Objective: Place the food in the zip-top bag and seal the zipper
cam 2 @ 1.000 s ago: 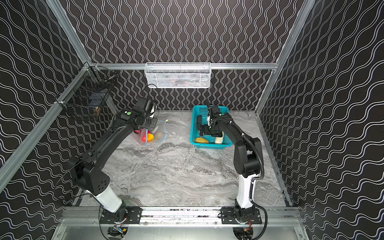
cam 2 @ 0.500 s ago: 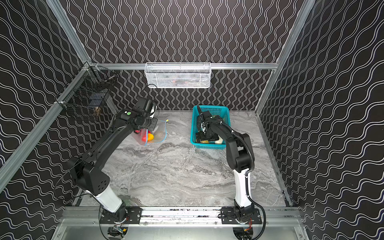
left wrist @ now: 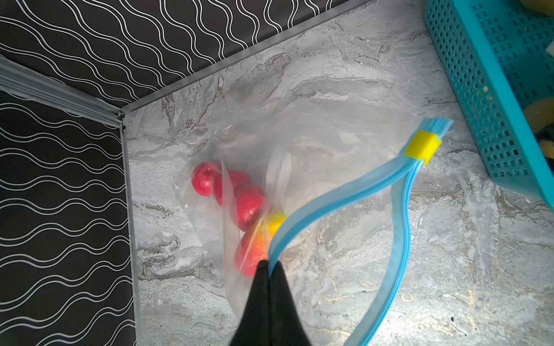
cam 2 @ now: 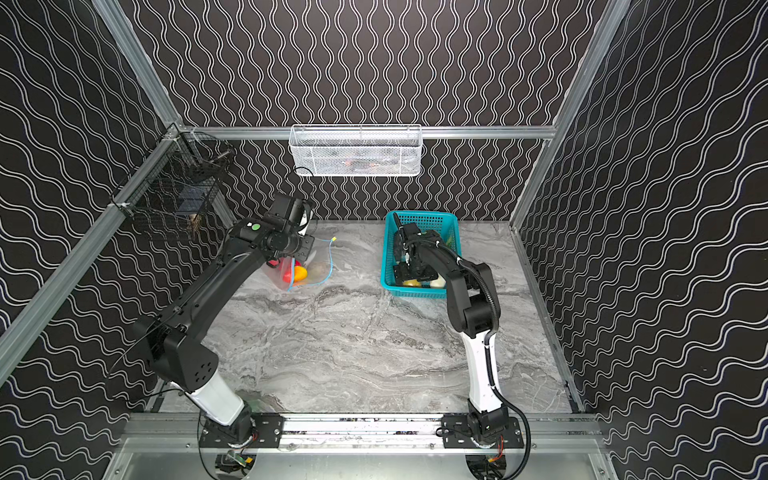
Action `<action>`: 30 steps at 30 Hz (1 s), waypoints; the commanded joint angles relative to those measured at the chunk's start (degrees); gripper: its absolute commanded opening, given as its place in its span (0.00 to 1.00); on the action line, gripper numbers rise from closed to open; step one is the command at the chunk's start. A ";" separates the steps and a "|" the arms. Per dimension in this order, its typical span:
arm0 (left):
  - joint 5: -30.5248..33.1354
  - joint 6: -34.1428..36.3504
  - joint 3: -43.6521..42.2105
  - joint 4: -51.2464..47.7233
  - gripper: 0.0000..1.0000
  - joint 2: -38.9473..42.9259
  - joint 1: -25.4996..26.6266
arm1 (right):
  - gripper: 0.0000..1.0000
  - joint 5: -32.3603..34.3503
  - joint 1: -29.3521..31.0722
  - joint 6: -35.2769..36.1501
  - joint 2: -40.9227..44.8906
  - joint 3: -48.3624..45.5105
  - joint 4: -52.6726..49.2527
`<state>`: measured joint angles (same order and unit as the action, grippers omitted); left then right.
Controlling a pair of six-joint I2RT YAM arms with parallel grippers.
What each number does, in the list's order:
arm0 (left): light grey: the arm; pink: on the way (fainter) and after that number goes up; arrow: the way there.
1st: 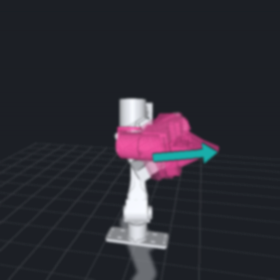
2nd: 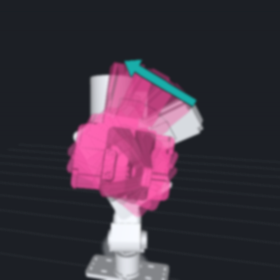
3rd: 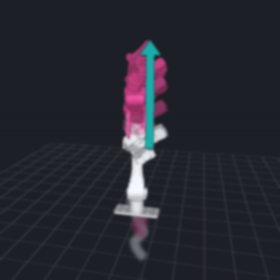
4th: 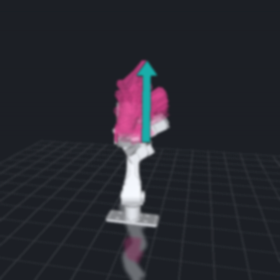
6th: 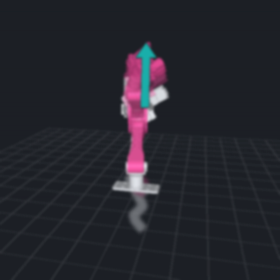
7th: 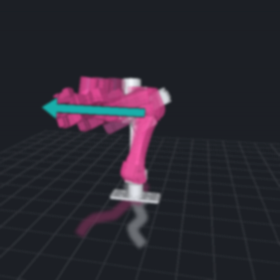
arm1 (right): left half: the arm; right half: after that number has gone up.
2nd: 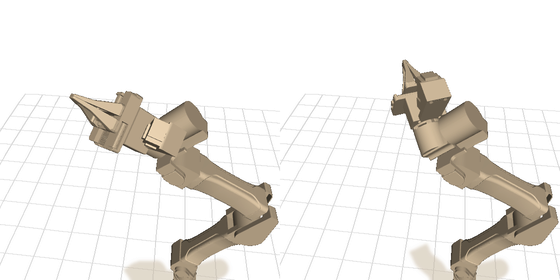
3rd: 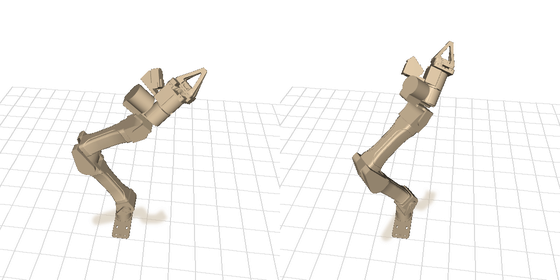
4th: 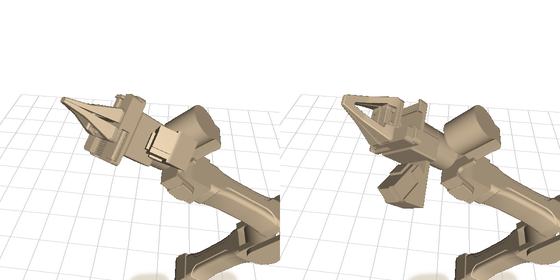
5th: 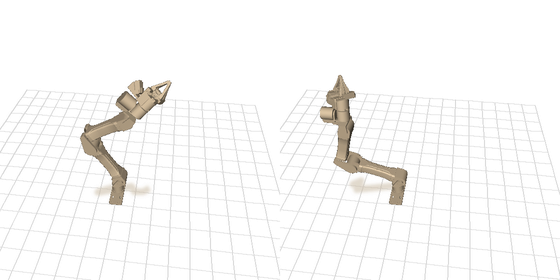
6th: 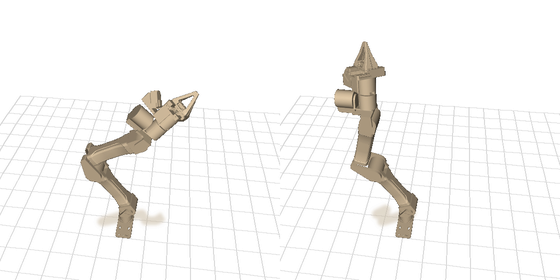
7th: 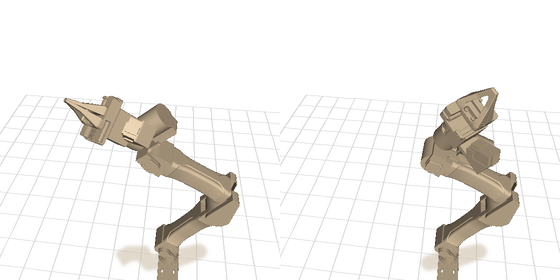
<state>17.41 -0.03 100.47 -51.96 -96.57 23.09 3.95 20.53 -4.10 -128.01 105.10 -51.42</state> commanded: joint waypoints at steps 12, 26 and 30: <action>-0.68 -0.46 -0.44 0.78 0.00 0.77 -0.30 | 0.73 -0.85 -0.44 -2.70 -2.88 3.71 -0.96; -0.63 -0.74 0.34 0.35 0.00 0.07 -0.32 | 0.59 -6.96 -3.40 -9.73 0.19 1.40 1.94; -0.84 -0.79 0.09 0.53 0.00 0.24 -0.29 | 0.57 -12.59 -5.36 -13.03 1.49 0.97 3.43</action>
<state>17.17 -0.05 100.31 -51.96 -96.44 22.92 -4.21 15.86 -13.41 -127.92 106.59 -49.84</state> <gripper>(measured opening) 0.048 0.665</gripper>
